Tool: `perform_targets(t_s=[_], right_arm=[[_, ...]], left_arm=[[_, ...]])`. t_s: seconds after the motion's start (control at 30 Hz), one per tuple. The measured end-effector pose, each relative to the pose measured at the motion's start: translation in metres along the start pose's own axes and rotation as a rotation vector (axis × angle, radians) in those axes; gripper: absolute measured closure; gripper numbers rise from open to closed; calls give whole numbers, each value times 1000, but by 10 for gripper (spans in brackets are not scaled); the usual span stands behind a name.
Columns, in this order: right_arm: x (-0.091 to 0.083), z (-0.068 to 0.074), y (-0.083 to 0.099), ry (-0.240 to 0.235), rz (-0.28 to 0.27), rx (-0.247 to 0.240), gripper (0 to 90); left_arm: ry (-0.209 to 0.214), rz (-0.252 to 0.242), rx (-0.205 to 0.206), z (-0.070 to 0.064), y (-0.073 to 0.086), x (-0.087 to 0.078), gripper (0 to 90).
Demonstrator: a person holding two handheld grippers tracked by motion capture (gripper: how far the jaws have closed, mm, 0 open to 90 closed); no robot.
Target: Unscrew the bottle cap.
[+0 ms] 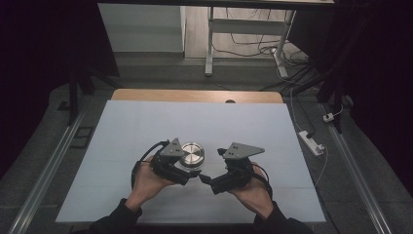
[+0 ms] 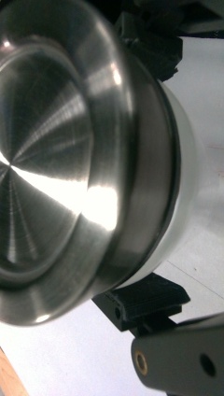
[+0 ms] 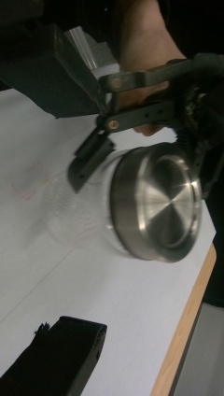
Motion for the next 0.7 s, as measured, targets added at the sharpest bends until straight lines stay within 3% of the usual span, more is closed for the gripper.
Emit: perform_targets(t_s=[0.23, 0.5, 0.67, 0.7], right_arm=[[14, 2, -15, 17, -1, 12, 0], [30, 7, -23, 38, 6, -9, 0], [41, 10, -27, 47, 8, -23, 66], [44, 11, -28, 45, 7, -33, 132]], left_arm=[[1, 6, 1, -2, -1, 1, 155], [-7, 15, -5, -2, 0, 2, 155], [0, 19, 0, -3, 0, 3, 156], [0, 19, 1, -4, 0, 3, 156]])
Point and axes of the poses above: each handheld gripper's, and its own axes: x roughly forward along the jaws, y roughly out of its underside, z roughly to its left, the point moved 9 cm from there along x, roughly forward along the jaws, and after that the axes turned 7 degrees about y, right-handed, at the moved point
